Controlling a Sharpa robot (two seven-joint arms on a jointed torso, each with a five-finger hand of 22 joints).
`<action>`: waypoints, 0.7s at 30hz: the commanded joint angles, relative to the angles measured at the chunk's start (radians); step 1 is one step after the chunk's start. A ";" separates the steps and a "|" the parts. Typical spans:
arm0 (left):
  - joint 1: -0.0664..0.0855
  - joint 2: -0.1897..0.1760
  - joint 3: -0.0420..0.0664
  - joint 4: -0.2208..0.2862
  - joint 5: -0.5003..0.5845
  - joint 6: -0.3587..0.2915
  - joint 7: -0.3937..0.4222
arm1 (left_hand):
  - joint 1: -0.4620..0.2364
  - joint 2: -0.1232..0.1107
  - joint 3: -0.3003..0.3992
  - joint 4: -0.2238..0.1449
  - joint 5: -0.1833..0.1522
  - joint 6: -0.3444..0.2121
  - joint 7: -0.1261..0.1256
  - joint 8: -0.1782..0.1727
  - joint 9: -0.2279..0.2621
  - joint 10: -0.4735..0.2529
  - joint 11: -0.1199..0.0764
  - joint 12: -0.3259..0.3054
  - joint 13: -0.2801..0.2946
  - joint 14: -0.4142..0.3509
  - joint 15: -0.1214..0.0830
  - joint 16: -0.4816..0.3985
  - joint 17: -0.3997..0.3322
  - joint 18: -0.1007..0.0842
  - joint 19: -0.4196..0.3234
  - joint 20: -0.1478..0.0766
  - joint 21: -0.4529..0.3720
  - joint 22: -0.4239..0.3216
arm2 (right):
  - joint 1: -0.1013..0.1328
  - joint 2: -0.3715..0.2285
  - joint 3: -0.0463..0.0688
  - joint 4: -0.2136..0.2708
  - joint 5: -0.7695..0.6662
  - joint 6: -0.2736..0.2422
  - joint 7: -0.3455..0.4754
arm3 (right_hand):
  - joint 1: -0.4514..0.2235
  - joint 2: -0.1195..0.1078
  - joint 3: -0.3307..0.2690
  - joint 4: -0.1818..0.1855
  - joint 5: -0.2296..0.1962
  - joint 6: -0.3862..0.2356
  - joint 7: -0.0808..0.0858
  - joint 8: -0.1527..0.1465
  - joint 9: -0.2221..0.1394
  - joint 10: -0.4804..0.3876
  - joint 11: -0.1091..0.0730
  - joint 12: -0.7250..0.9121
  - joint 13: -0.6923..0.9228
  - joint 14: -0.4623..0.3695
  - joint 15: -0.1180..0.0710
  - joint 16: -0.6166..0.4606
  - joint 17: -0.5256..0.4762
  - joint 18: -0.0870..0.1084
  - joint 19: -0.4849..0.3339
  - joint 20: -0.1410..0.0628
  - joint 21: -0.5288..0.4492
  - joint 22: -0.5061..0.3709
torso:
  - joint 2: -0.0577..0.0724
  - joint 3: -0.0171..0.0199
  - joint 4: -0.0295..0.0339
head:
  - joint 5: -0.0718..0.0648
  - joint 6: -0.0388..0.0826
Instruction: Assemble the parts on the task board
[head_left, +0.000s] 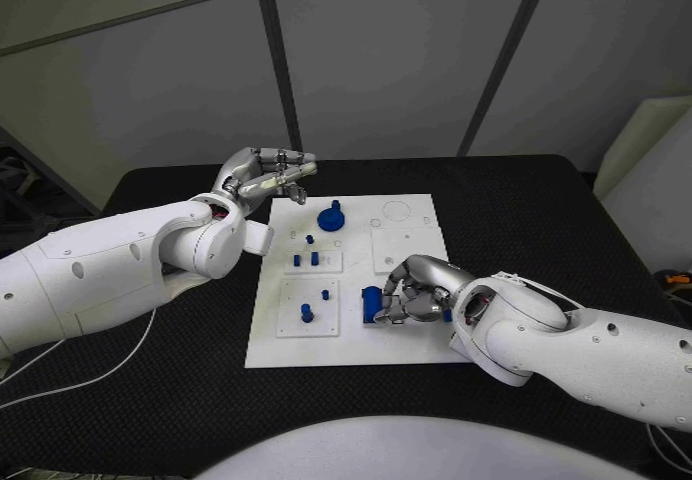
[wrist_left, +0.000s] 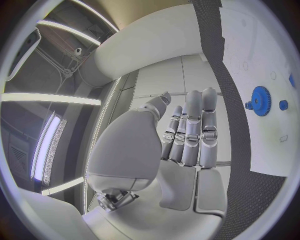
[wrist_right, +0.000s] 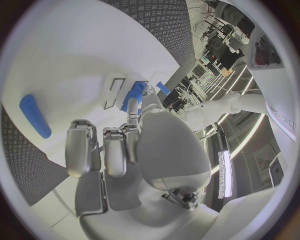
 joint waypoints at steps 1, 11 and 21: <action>0.001 -0.001 0.001 0.001 0.001 0.009 0.002 | 0.006 0.003 -0.004 -0.001 0.004 -0.005 0.002 -0.001 0.000 -0.008 0.001 0.005 -0.001 -0.006 0.001 0.002 -0.001 -0.019 -0.002 0.006 -0.003 -0.001 | 0.003 0.000 0.002 -0.005 -0.012 0.035 -0.008 | -0.002 0.001 -0.009 0.001 -0.028 -0.005 0.007 -0.013 -0.004 0.000 0.005 -0.010 0.106 0.099 0.003 0.002 0.235 -0.009 -0.003 -0.002 -0.006 0.094 | 0.000 0.0004 0.0019 | 0.000 0.000; 0.001 -0.001 0.001 0.001 0.001 0.009 0.002 | 0.007 0.003 -0.004 -0.001 0.004 -0.005 0.002 -0.001 0.000 -0.009 0.002 0.006 -0.001 -0.006 0.001 0.002 -0.002 -0.019 -0.002 0.006 -0.004 -0.002 | 0.003 -0.015 0.001 0.009 0.021 0.001 0.039 | -0.136 -0.053 -0.088 0.083 -0.099 -0.003 0.017 -0.034 -0.007 0.001 0.017 -0.010 0.109 0.099 0.014 0.003 0.235 -0.009 -0.002 0.009 -0.006 0.095 | 0.000 0.0005 -0.0018 | 0.002 0.001; 0.001 -0.002 0.001 0.000 0.001 0.009 0.002 | 0.007 0.003 -0.004 -0.001 0.004 -0.005 0.002 -0.001 0.000 -0.009 0.002 0.006 -0.001 -0.006 0.001 0.002 -0.002 -0.019 -0.002 0.006 -0.004 -0.002 | 0.003 -0.086 0.001 0.033 0.123 -0.124 0.099 | -0.085 -0.013 -0.062 0.083 -0.039 -0.029 0.029 -0.073 -0.017 -0.021 0.024 -0.046 0.082 0.096 0.018 -0.005 0.220 -0.005 -0.013 0.011 -0.022 0.080 | -0.003 0.0008 -0.0036 | -0.002 0.005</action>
